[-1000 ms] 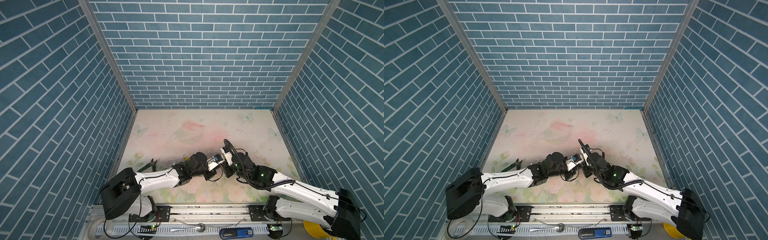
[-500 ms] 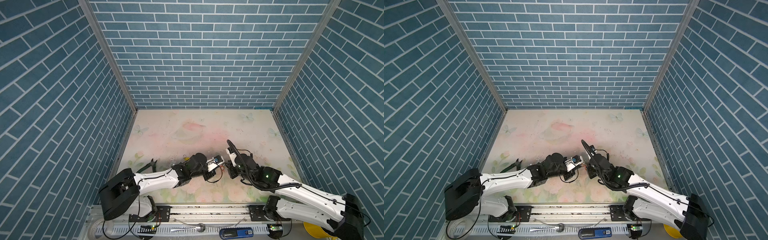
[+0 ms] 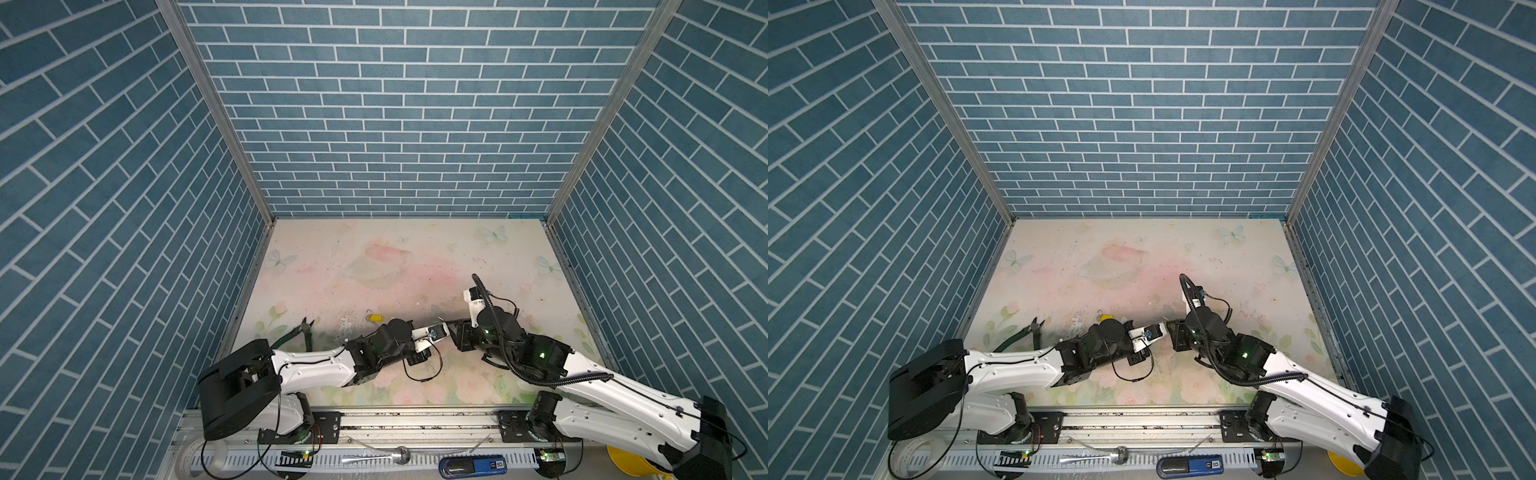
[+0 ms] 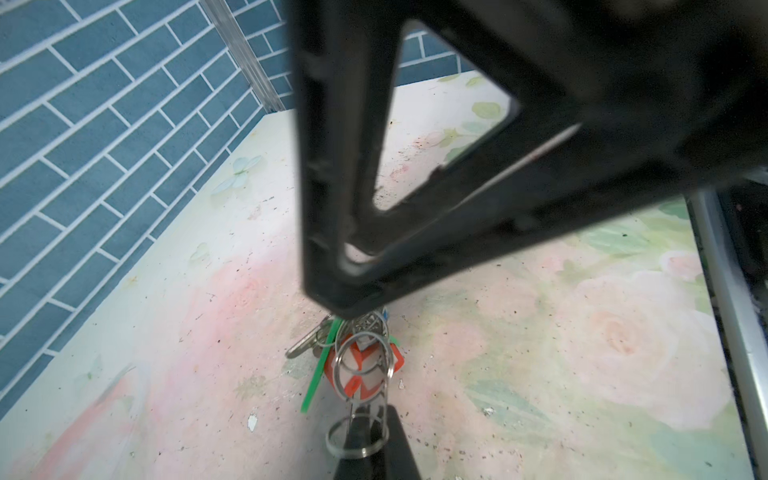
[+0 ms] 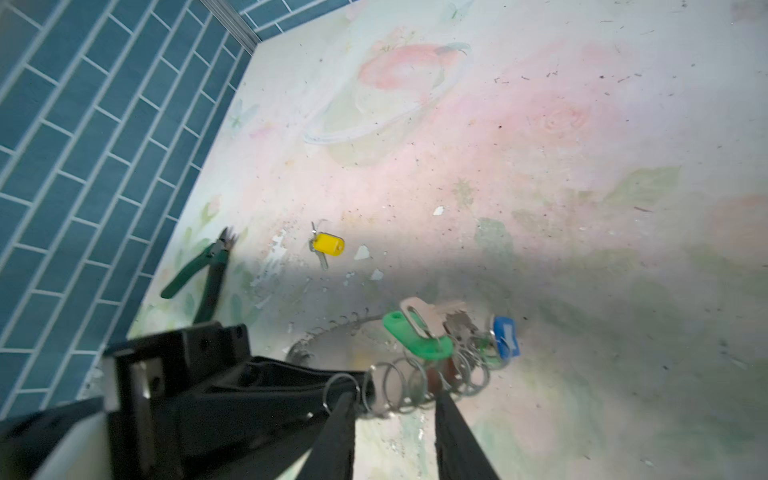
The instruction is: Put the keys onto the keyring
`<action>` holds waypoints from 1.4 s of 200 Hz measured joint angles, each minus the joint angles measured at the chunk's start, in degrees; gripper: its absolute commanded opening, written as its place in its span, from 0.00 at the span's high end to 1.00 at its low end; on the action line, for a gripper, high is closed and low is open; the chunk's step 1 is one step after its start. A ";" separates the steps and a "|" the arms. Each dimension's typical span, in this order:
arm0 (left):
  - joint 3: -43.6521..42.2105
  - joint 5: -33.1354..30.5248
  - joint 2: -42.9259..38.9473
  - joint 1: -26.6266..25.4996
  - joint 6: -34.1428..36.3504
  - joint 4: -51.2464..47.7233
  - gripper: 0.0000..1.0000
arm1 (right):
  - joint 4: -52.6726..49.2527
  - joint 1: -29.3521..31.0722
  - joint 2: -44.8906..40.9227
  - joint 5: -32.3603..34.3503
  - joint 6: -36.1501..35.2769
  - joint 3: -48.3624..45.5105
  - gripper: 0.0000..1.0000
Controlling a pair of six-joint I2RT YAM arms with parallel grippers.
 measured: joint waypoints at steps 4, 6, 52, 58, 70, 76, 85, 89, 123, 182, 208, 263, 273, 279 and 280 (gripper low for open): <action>-0.31 -0.37 0.26 -0.17 0.33 0.55 1.00 | 0.72 0.00 0.15 -0.31 0.66 -0.11 0.67; -0.42 -0.50 0.39 -0.24 0.50 0.79 1.00 | 1.03 0.00 0.28 -0.39 1.01 -0.15 0.67; -2.10 -1.55 1.49 -0.72 2.75 4.44 1.00 | 3.56 0.00 3.58 -1.73 4.63 -1.09 0.68; -2.10 -1.53 1.49 -0.79 2.91 4.74 1.00 | 3.54 0.00 3.82 -1.75 4.87 -1.18 0.68; -2.12 -1.51 1.49 -0.87 3.08 5.38 1.00 | 3.56 0.00 4.24 -1.84 5.38 -1.27 0.68; -2.19 -1.51 1.49 -0.87 3.13 5.51 1.00 | 3.69 0.00 4.33 -2.01 5.49 -1.33 0.68; -2.23 -1.51 1.49 -0.90 3.15 5.51 1.00 | 3.93 0.00 4.46 -2.19 5.60 -1.36 0.68; -2.25 -1.51 1.49 -0.92 3.17 5.55 1.00 | 4.04 0.00 4.57 -2.36 5.60 -1.36 0.68; -2.73 -1.70 1.49 -0.92 3.32 5.64 1.00 | 4.90 -0.13 5.66 -3.28 6.01 -1.36 0.69; -3.06 -3.04 1.49 -0.94 3.54 5.40 1.00 | 4.83 -0.28 6.86 -3.89 7.30 -1.36 0.69; -3.50 -3.50 1.49 -0.94 3.52 5.75 1.00 | 4.85 -0.48 7.76 -4.33 7.61 -1.36 0.69; -3.93 -3.78 1.49 -0.92 2.82 6.78 1.00 | 5.68 -0.98 9.14 -5.44 8.37 -1.36 0.71; -3.96 -3.89 1.49 -0.92 2.71 6.91 1.00 | 5.75 -1.03 9.33 -5.49 8.37 -1.33 0.71; -4.00 -3.91 1.49 -0.92 2.69 6.99 1.00 | 5.79 -1.03 9.49 -5.51 8.37 -1.33 0.71; -4.00 -3.93 1.49 -0.92 2.67 7.02 1.00 | 5.81 -1.03 9.49 -5.51 8.37 -1.33 0.71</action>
